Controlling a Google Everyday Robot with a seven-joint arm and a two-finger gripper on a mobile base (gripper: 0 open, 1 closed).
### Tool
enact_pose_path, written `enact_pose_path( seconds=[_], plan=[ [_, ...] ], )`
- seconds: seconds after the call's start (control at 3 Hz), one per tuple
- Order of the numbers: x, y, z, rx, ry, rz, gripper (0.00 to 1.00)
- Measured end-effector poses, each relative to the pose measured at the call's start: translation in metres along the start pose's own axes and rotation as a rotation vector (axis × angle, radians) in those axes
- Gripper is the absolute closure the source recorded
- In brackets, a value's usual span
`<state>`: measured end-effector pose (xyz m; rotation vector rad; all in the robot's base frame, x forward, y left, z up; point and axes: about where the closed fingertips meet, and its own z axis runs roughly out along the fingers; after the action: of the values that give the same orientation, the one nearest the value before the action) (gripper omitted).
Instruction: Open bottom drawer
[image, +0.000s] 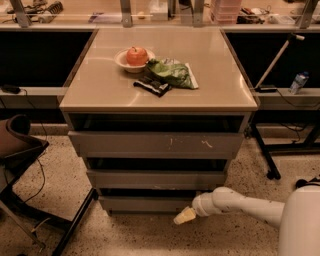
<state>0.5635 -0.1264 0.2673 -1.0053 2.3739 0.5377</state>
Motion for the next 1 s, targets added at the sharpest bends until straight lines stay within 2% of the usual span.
enact_pose_path(
  seconds=[0.33, 0.67, 1.0],
  plan=[
    [0.003, -0.012, 0.014, 0.056, -0.012, 0.011, 0.00],
    [0.015, -0.034, 0.054, 0.150, -0.017, 0.011, 0.00],
    [0.002, -0.047, 0.054, 0.205, -0.062, -0.001, 0.00]
  ],
)
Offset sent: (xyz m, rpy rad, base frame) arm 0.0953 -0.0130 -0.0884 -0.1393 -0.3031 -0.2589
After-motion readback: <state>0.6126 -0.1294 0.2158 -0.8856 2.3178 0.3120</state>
